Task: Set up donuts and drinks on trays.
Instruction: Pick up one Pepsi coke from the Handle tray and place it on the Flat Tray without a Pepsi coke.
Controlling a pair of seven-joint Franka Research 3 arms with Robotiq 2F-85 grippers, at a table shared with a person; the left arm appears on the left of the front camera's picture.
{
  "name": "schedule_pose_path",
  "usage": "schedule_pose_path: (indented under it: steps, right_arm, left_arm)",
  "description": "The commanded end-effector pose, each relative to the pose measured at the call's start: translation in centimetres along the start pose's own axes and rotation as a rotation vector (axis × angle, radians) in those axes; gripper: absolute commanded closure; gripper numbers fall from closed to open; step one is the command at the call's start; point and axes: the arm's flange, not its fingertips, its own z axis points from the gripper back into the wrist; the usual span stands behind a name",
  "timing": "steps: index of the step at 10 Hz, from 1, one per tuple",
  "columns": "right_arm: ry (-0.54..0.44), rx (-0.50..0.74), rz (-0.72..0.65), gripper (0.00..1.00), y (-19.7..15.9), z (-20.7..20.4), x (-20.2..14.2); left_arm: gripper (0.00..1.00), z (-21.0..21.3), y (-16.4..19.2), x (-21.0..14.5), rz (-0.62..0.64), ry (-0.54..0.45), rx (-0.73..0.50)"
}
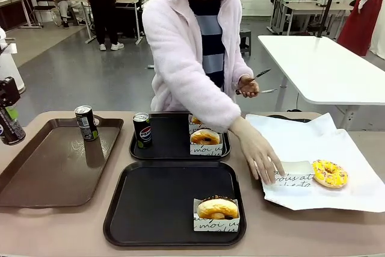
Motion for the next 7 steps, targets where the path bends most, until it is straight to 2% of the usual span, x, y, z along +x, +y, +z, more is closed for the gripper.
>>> schedule_pose_path:
  steps: [1,4,7]
  right_arm:
    - [-0.006,0.013,0.004,0.0,0.0,0.1,-0.1]
    - [-0.006,0.013,0.004,0.0,0.0,0.1,-0.1]
    - [-0.006,0.013,0.004,0.0,0.0,0.1,-0.1]
  left_arm:
    - [0.42,-0.4,-1.8,-0.9,-0.028,-0.056,0.046]
    - [0.42,0.5,-10.5,-2.8,-0.234,-0.114,0.105]
    - [0.42,-0.4,-18.6,-2.8,-0.41,-0.073,0.146]
